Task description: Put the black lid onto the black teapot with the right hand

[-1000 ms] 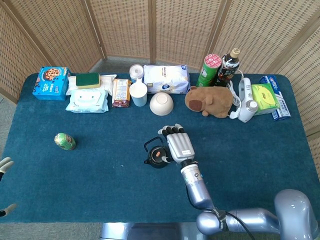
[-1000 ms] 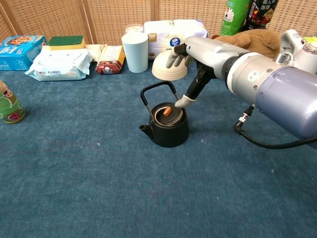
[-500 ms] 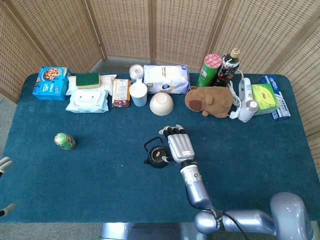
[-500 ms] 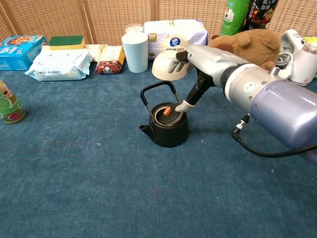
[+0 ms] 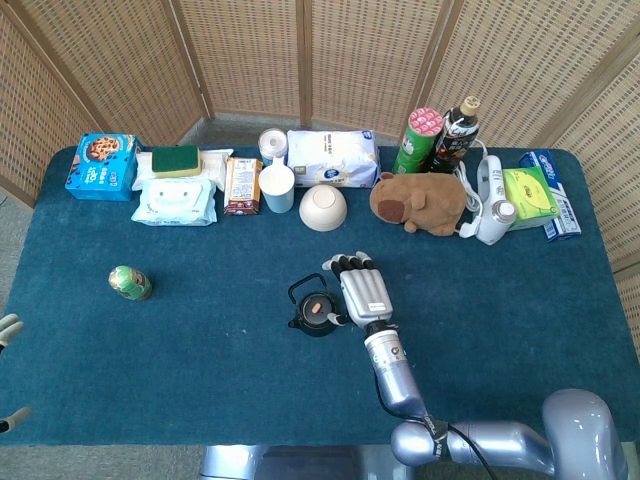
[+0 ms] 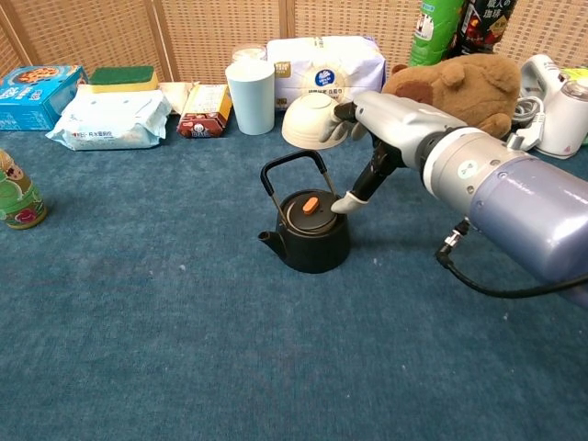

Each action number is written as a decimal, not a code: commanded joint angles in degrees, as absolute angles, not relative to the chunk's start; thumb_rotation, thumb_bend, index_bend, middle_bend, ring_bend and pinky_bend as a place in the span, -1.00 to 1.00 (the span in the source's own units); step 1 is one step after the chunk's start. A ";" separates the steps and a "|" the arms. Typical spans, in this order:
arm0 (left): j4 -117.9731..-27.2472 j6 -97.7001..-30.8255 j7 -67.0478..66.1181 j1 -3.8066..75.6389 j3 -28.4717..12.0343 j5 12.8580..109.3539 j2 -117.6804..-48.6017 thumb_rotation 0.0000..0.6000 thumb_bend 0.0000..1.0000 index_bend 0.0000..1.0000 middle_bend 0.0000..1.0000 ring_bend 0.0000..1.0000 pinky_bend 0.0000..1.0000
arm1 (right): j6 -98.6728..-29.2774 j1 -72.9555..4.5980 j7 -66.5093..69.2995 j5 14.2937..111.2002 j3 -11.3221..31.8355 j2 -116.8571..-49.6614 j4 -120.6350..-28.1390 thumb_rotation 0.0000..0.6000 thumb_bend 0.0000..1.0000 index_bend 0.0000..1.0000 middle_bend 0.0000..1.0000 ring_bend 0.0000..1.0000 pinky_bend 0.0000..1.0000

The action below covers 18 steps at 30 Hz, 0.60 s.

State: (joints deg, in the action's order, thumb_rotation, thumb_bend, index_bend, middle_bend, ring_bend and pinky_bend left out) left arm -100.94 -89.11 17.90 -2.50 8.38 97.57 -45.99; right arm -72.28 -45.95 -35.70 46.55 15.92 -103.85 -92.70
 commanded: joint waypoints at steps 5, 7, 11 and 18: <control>-101.04 -89.13 17.81 -2.58 8.41 97.51 -46.02 1.00 -0.85 -1.00 -1.00 -1.00 -0.81 | -71.62 -45.51 -34.92 46.63 16.23 -104.24 -91.68 1.00 -0.72 -0.51 -0.56 -0.58 -0.79; -101.07 -89.13 17.86 -2.58 8.41 97.50 -46.00 1.00 -0.85 -1.00 -1.00 -1.00 -0.81 | -71.31 -45.41 -34.56 46.53 16.37 -104.46 -91.16 1.00 -0.72 -0.51 -0.56 -0.58 -0.79; -101.06 -89.10 17.84 -2.58 8.38 97.45 -46.01 1.00 -0.85 -1.00 -1.00 -1.00 -0.81 | -70.74 -45.19 -33.98 46.35 16.72 -104.79 -89.92 1.00 -0.72 -0.51 -0.56 -0.58 -0.78; -101.17 -88.86 17.70 -2.48 8.30 97.26 -46.00 1.00 -0.84 -1.00 -1.00 -1.00 -0.81 | -70.90 -44.87 -33.60 47.43 17.30 -104.26 -90.74 1.00 -0.72 -0.51 -0.56 -0.58 -0.78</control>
